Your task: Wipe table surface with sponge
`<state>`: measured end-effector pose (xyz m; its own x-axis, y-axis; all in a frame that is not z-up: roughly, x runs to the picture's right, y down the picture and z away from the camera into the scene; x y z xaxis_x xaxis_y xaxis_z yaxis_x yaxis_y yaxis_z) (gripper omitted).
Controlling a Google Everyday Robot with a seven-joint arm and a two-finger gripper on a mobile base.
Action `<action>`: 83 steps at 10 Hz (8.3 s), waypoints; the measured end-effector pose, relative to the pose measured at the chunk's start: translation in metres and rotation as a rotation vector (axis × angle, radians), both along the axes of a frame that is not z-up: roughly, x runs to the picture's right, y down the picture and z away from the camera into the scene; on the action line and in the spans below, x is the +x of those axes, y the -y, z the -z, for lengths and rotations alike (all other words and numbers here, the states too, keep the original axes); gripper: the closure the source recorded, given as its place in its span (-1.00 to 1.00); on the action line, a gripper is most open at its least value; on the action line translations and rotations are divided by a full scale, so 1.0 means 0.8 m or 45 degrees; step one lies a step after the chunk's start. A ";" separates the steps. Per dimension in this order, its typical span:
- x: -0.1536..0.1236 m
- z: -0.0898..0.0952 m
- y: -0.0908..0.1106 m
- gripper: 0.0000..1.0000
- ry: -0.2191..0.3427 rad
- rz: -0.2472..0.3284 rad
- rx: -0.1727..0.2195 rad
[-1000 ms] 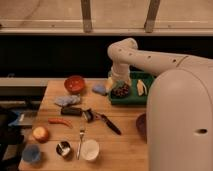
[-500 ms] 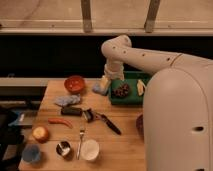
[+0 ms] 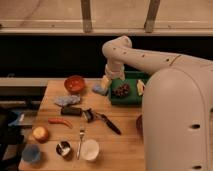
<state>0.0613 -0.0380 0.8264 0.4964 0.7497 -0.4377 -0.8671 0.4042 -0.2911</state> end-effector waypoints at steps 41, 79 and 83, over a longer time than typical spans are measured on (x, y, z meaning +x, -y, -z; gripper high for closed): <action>-0.121 -0.179 -0.037 -0.60 0.524 0.240 0.044; -0.175 -0.156 -0.041 1.00 0.701 0.327 0.066; -0.182 -0.122 -0.089 1.00 0.706 0.347 -0.018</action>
<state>-0.0840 0.0330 0.9241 0.8257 0.5600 -0.0687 -0.4514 0.5827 -0.6758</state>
